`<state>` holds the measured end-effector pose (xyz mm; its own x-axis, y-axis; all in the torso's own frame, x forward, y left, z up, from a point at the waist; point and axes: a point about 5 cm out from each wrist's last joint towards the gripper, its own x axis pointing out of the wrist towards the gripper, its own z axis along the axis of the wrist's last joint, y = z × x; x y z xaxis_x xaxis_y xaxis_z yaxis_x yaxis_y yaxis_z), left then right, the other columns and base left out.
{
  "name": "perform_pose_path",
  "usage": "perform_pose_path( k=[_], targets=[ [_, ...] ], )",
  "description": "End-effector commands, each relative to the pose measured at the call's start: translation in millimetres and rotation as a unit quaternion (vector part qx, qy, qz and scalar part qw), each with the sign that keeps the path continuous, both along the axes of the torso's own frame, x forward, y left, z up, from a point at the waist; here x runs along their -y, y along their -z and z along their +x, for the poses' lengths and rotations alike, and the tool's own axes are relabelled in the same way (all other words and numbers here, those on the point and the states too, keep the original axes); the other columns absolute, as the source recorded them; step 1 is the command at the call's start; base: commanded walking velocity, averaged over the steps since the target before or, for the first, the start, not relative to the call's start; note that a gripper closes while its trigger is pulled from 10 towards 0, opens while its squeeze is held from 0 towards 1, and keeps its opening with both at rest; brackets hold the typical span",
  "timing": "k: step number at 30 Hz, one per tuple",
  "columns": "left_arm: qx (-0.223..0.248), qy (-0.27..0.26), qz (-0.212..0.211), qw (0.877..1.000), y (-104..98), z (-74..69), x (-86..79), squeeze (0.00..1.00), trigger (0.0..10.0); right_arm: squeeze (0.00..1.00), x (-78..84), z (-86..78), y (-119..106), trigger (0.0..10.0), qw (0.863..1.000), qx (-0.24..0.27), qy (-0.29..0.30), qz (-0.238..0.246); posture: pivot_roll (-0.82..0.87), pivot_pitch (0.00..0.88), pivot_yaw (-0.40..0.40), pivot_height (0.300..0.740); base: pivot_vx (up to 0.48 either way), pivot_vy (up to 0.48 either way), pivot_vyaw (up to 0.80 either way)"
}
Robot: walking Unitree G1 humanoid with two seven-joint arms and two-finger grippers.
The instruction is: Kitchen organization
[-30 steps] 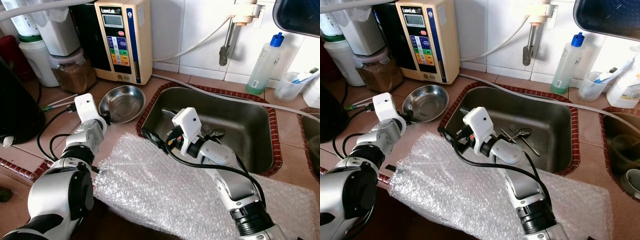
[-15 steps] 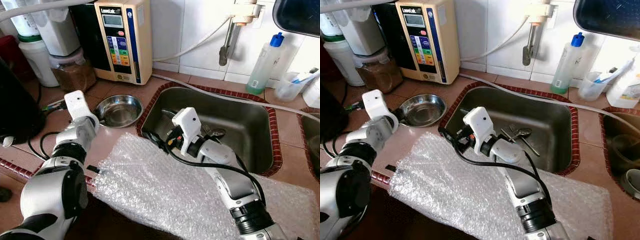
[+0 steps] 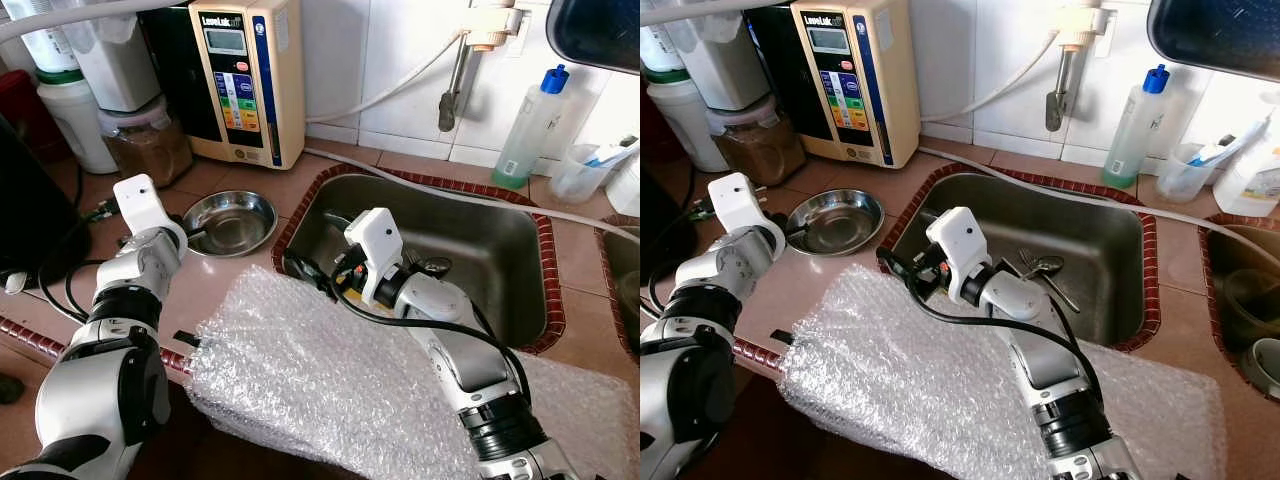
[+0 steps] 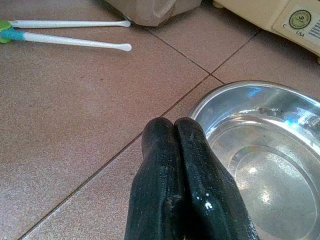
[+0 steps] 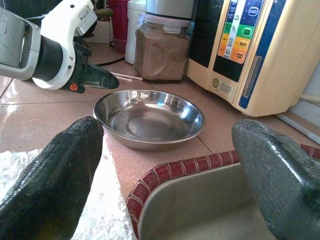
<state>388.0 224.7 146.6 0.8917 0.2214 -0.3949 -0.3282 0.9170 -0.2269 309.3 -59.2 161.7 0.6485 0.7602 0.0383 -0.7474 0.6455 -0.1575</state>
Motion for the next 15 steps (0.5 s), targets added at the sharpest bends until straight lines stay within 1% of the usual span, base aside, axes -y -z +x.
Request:
perform_pose_path(
  k=[1,2,3,4,5,7,8,10,15],
  targets=[
    [0.010,-0.003,-0.007,1.000,-2.9,-0.2,-0.4,0.00,1.6,0.61,-1.4,2.3,-4.2,10.0,1.000,0.008,-0.003,-0.001,0.06,0.000,0.069,0.740,0.000,0.000,0.00],
    [0.011,-0.002,-0.003,1.000,-3.5,0.0,0.0,0.00,3.3,0.61,-1.5,2.4,-4.3,10.0,1.000,0.008,-0.003,-0.001,0.06,0.000,0.069,0.740,0.000,0.000,0.00],
    [0.013,-0.001,-0.001,1.000,-4.1,0.1,0.8,0.19,2.7,0.61,-1.7,2.5,-4.3,10.0,1.000,0.008,-0.003,-0.001,0.06,0.000,0.069,0.740,0.000,0.000,0.00],
    [0.013,-0.002,-0.001,1.000,-4.1,0.0,1.1,0.19,2.7,0.61,-1.7,2.6,-4.2,10.0,1.000,0.008,-0.003,-0.001,0.06,0.000,0.067,0.740,0.000,0.000,0.00],
    [0.012,-0.001,-0.006,1.000,-4.0,0.0,1.9,0.18,4.3,0.61,-1.7,2.6,-3.9,10.0,1.000,0.008,-0.003,-0.002,0.06,0.000,0.067,0.740,0.000,0.000,0.00],
    [0.011,0.000,-0.006,1.000,-4.2,0.0,2.1,0.18,4.3,0.61,-1.7,2.7,-3.9,10.0,1.000,0.008,-0.003,-0.002,0.06,0.000,0.067,0.740,0.000,0.000,0.00],
    [0.019,0.000,-0.013,1.000,-5.6,0.3,2.5,1.00,10.0,0.61,-1.7,2.9,-4.0,10.0,1.000,0.008,-0.003,-0.002,0.06,0.000,0.067,0.740,0.000,0.000,0.00],
    [0.024,0.000,-0.017,1.000,-6.7,0.6,2.4,1.00,10.0,0.61,-1.9,3.2,-4.2,10.0,1.000,0.009,-0.002,-0.002,0.06,0.000,0.066,0.740,0.000,0.000,0.00],
    [0.017,0.001,-0.019,1.000,-6.2,0.3,4.5,1.00,10.0,0.61,-3.1,3.9,-4.9,10.0,1.000,0.011,-0.002,-0.001,0.06,0.000,0.066,0.740,0.000,0.000,0.00]
  ],
)
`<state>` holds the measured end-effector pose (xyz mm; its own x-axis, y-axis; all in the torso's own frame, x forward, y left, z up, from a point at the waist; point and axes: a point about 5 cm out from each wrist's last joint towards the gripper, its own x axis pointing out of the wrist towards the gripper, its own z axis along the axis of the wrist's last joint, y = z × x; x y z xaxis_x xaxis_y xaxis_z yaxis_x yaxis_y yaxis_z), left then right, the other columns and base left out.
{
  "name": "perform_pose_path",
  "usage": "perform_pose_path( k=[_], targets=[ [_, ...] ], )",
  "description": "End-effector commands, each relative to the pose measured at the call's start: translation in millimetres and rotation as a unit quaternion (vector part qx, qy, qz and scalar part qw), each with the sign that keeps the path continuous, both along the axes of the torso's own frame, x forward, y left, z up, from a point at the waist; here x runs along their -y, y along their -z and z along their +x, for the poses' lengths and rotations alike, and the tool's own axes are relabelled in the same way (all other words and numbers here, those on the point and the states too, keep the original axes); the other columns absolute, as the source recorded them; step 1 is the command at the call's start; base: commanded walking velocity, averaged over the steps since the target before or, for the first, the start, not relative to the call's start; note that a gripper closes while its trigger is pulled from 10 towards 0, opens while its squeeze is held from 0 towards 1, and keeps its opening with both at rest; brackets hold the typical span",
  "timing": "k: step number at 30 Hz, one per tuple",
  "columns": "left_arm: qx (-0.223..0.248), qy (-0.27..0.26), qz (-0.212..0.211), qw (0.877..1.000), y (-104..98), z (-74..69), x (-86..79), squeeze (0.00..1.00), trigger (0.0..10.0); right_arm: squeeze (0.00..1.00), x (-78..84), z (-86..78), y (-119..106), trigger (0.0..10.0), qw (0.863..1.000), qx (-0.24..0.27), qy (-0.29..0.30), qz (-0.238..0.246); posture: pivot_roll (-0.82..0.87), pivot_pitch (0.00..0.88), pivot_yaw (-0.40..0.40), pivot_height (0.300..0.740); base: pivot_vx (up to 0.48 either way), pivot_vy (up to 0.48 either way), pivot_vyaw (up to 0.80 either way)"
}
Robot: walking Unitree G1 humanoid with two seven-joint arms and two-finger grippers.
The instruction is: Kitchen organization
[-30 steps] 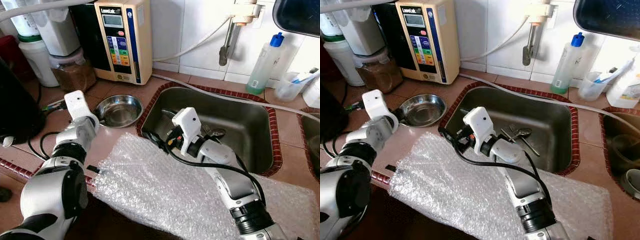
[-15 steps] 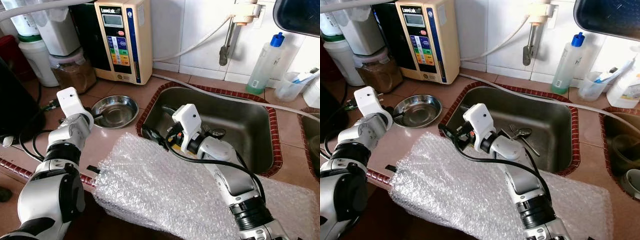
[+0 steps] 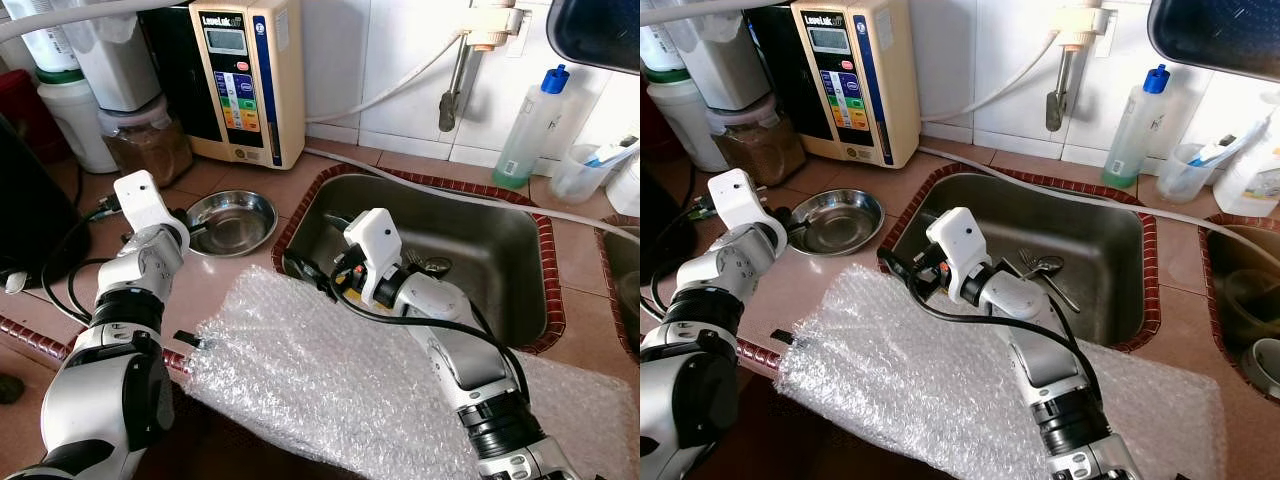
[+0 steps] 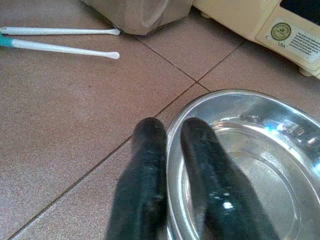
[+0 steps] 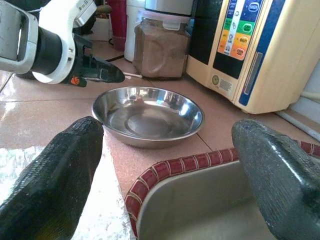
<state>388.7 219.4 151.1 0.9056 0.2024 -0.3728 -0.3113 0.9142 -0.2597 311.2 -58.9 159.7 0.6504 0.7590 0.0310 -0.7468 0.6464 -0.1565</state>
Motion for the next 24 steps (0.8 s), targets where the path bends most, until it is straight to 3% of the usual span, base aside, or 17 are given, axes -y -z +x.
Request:
perform_pose_path(
  k=[1,8,24],
  targets=[
    [0.000,-0.004,-0.010,1.000,-1.2,-0.5,-0.5,1.00,10.0,0.61,-2.9,2.1,-7.0,10.0,1.000,0.014,-0.004,0.001,0.06,0.000,0.066,0.740,0.000,0.000,0.00],
    [0.001,0.002,-0.007,1.000,-0.9,-0.7,0.8,1.00,10.0,0.62,-3.0,2.3,-6.6,10.0,1.000,0.015,-0.002,0.001,0.06,0.000,0.066,0.740,0.000,0.000,0.00],
    [-0.024,-0.005,0.010,1.000,19.7,-9.6,-7.2,1.00,10.0,0.62,-4.4,3.0,-7.2,10.0,1.000,0.018,-0.002,-0.001,0.06,0.000,0.067,0.740,0.000,0.000,0.00]
  ],
)
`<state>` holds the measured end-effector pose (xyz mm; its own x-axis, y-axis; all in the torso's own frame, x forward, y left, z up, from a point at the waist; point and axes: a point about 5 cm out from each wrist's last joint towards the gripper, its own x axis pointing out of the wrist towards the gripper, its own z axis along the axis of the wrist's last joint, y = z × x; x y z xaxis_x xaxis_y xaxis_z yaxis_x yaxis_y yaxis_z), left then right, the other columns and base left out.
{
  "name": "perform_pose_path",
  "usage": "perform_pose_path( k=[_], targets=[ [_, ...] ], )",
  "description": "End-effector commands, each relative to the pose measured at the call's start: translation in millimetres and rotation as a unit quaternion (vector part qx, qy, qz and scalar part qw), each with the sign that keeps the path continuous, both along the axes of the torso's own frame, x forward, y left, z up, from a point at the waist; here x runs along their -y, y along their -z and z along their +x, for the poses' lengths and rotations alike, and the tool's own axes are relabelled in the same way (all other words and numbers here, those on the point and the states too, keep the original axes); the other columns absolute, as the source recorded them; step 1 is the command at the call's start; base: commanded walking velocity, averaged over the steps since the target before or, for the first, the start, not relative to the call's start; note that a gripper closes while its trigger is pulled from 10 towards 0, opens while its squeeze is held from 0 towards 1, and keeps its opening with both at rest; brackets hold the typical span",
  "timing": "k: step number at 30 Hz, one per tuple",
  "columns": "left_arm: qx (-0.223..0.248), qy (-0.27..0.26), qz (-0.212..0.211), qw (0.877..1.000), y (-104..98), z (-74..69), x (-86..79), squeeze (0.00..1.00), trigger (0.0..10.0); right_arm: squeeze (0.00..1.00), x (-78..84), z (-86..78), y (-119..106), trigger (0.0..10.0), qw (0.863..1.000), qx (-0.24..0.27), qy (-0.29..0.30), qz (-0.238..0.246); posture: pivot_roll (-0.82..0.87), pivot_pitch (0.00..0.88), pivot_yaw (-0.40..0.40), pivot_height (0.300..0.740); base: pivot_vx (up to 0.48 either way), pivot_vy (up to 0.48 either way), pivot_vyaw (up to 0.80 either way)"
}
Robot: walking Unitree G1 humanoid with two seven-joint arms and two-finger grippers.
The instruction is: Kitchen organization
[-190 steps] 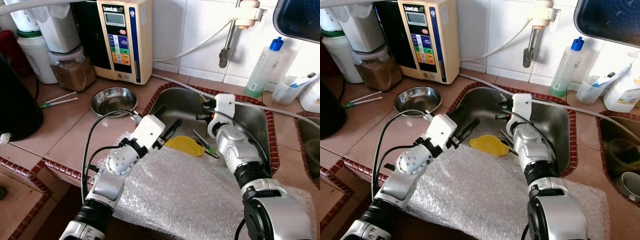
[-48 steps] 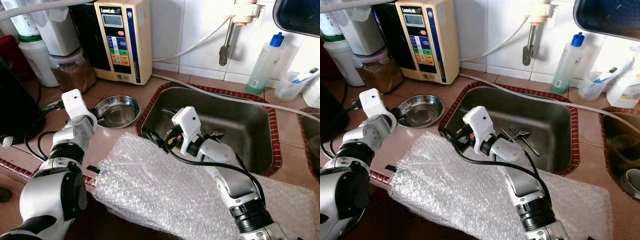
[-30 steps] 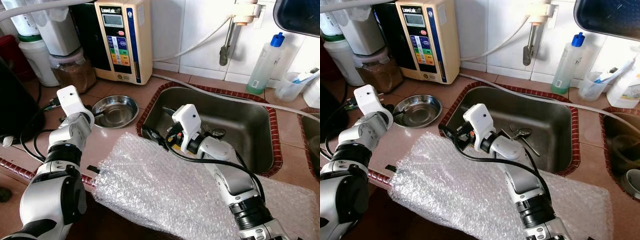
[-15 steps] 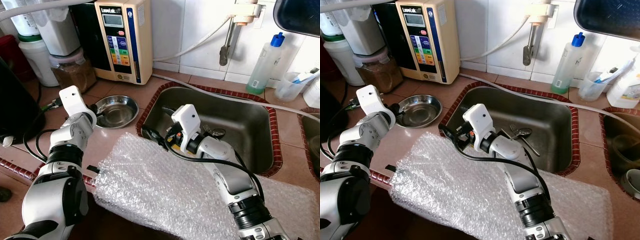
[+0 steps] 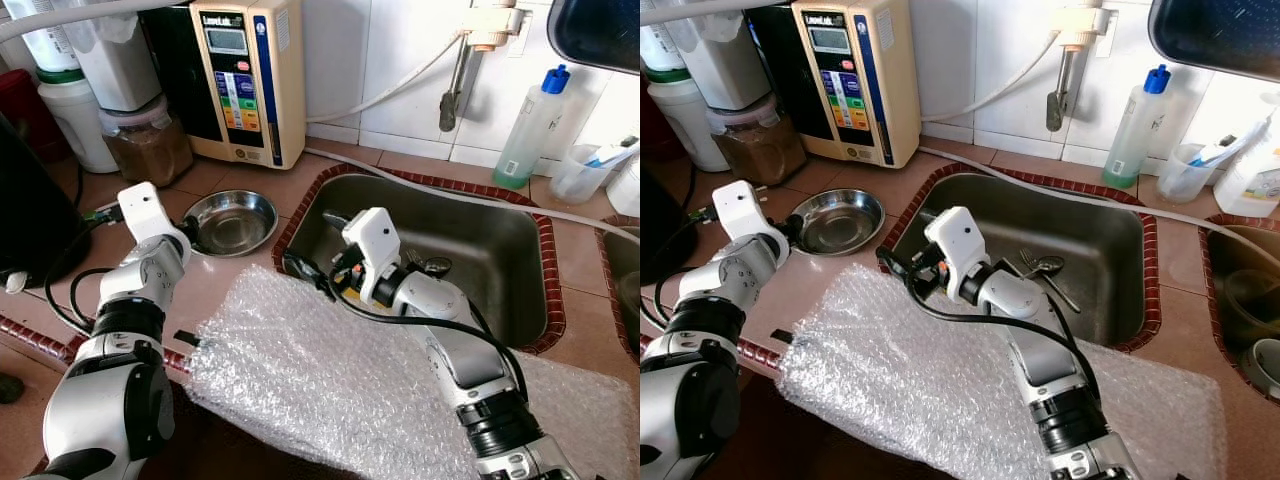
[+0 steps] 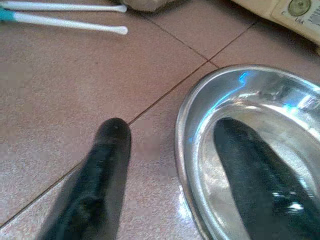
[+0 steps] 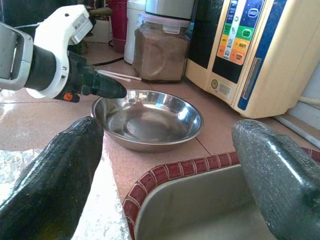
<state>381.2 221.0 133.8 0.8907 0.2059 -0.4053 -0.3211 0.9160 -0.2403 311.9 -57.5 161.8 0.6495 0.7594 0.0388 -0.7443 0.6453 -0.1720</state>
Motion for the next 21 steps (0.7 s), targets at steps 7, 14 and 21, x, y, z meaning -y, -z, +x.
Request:
perform_pose_path(
  k=[7,14,21],
  targets=[
    [-0.030,0.009,0.001,1.000,12.4,-3.5,1.1,1.00,10.0,0.62,-3.2,2.9,-5.8,10.0,1.000,0.014,-0.001,0.001,0.06,0.000,0.071,0.740,0.000,0.000,0.00],
    [-0.053,0.024,-0.003,0.998,26.1,-8.8,3.7,0.00,7.8,0.62,-2.8,3.5,-6.6,10.0,1.000,0.015,0.002,0.003,0.06,0.000,0.071,0.740,0.000,0.000,0.00],
    [-0.056,0.035,0.001,0.998,29.9,-9.8,5.4,0.00,0.0,0.62,-3.3,3.3,-6.3,10.0,1.000,0.014,0.003,0.004,0.06,0.000,0.069,0.740,0.000,0.000,0.00]
  ],
)
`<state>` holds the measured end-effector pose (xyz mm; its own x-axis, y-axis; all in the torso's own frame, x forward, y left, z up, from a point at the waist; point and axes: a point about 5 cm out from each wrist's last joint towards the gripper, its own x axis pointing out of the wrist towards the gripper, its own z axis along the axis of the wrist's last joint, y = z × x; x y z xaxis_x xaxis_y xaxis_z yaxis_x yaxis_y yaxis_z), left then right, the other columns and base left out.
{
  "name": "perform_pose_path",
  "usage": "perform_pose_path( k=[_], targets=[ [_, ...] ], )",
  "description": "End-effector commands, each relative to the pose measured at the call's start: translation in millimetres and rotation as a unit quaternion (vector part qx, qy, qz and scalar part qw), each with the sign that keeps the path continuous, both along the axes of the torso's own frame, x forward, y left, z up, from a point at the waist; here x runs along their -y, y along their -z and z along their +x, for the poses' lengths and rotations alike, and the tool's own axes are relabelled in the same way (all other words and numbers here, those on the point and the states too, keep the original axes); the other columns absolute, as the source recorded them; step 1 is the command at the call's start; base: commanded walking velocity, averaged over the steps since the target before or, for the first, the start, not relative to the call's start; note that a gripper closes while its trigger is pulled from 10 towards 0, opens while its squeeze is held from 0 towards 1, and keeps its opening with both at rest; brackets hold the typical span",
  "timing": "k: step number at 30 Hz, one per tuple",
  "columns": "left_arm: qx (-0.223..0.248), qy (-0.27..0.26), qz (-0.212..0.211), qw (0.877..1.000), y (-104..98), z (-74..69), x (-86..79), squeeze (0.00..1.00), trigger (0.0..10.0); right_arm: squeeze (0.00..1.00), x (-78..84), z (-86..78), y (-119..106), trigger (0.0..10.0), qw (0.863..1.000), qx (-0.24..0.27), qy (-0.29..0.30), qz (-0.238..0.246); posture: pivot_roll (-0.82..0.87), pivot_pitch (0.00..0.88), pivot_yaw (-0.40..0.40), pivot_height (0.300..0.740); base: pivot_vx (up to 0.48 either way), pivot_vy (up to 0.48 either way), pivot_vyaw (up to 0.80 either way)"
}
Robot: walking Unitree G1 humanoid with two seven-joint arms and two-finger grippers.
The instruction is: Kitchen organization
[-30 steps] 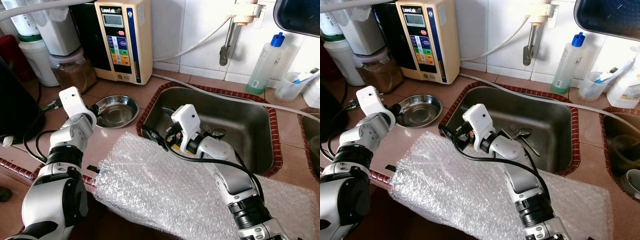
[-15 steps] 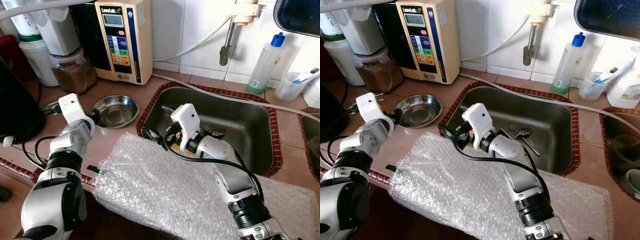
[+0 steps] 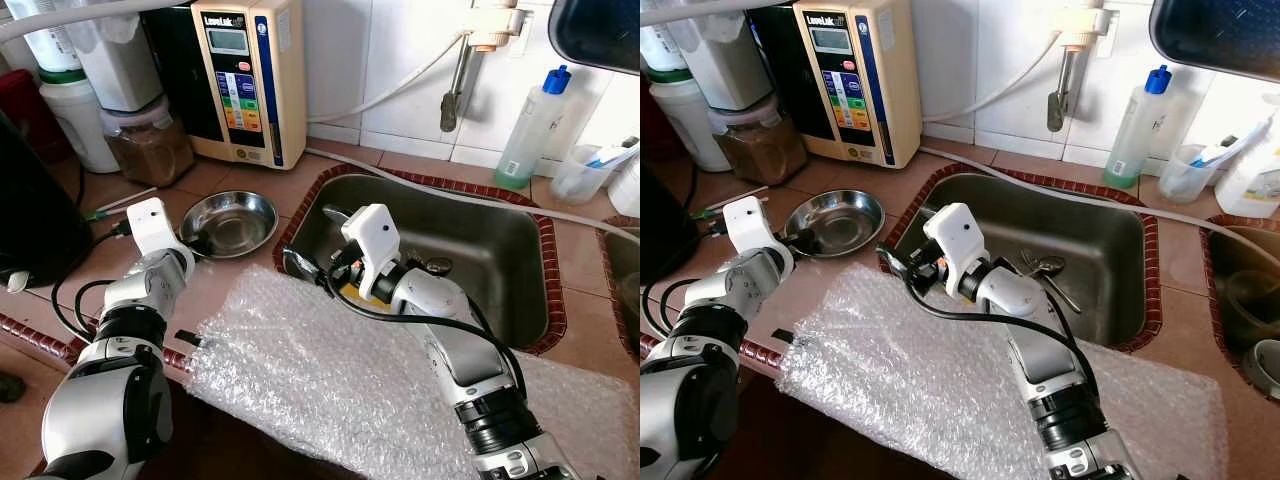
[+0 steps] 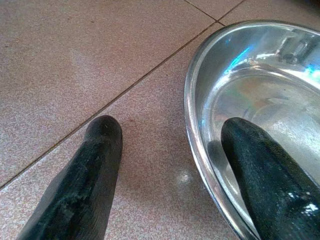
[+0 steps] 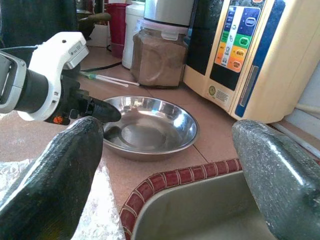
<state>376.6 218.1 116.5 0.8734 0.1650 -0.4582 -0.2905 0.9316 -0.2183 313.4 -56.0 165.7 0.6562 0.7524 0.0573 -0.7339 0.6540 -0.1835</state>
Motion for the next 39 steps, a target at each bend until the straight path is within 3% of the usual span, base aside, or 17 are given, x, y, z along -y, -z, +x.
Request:
perform_pose_path(
  k=[1,31,39],
  targets=[
    [-0.025,0.009,0.001,1.000,12.5,-5.2,2.0,0.00,0.0,0.62,-1.7,1.9,-2.4,10.0,1.000,0.003,-0.002,0.001,0.06,0.000,0.068,0.740,0.000,0.000,0.00],
    [0.004,-0.009,0.011,1.000,4.3,-2.3,-5.3,0.00,0.0,0.61,-8.1,-10.7,5.0,10.0,0.997,-0.023,-0.070,-0.014,0.06,0.000,0.061,0.740,0.000,0.000,0.00],
    [0.038,-0.007,0.016,0.999,-2.2,-0.1,-5.7,0.00,0.0,0.61,-8.4,-11.2,6.9,10.0,0.997,-0.025,-0.073,-0.019,0.06,0.000,0.060,0.740,0.000,0.000,0.00]
  ],
)
